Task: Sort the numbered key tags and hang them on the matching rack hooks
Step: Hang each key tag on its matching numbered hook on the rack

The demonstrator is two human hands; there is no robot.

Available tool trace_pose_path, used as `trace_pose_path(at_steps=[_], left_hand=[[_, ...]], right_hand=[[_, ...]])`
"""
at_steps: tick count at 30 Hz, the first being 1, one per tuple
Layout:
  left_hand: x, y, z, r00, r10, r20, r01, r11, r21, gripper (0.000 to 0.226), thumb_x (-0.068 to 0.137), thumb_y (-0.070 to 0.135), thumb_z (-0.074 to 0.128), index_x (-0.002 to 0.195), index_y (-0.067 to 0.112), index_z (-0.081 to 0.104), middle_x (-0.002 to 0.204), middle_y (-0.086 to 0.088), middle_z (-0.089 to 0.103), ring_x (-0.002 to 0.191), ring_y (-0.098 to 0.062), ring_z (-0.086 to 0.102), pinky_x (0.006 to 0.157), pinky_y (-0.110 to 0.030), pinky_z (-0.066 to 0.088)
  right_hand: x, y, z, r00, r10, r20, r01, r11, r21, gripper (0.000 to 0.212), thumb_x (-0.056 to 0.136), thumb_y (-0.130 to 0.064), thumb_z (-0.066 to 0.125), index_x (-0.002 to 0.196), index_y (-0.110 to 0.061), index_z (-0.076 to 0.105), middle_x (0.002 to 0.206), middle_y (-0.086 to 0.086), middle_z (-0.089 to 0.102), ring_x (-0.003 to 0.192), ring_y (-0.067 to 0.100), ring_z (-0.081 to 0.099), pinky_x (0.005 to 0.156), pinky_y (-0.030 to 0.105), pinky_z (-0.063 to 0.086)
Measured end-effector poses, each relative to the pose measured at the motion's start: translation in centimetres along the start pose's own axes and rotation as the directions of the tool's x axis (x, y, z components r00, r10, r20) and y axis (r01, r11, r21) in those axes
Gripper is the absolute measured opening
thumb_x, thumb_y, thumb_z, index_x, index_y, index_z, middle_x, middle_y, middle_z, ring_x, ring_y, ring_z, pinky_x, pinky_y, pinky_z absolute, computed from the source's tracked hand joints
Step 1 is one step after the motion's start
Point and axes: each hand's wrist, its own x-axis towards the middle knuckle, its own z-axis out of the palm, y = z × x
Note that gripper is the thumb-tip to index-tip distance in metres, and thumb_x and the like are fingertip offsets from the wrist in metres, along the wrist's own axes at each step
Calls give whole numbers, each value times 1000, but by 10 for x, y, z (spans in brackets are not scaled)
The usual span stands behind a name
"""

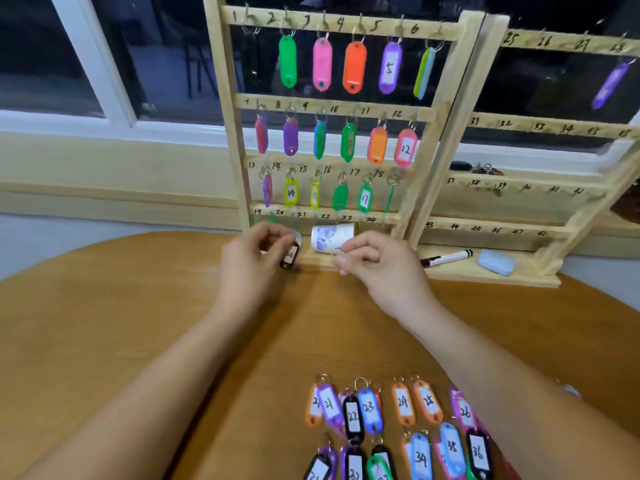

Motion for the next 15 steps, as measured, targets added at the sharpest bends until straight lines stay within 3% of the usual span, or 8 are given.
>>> trace_pose_path(at_steps=[3,8,11,15], left_hand=[[14,0,-1,997,28,-75,-30,999,-33,3,96,26,78,95,24,79,83,12,77,74,0,67,71,-18,50],[25,-1,5,993,54,-105,-62,996,-70,1,95,25,80,95,24,81,82,17,77,74,2,68,71,-23,52],[30,-4,7,993,53,-105,-59,997,-52,3,94,30,80,95,27,81,86,17,78,76,-3,70,76,-34,58],[34,-1,10,991,65,-120,-67,998,-11,5,95,32,78,94,28,80,85,14,77,73,-5,67,75,-36,58]], right_hand=[[18,-4,24,997,-42,-64,42,999,4,14,93,-19,81,91,-28,71,81,-7,79,79,15,77,85,45,62],[38,-7,49,984,-109,-144,110,994,0,10,93,-15,79,93,-24,73,79,-6,78,76,12,77,83,43,62],[45,-9,58,975,-134,-175,130,991,-34,10,93,-16,80,94,-23,73,77,-6,77,73,11,75,78,40,62],[55,-9,68,966,-161,-201,155,987,-47,7,94,-19,78,93,-24,73,77,-7,76,71,12,75,75,45,63]])
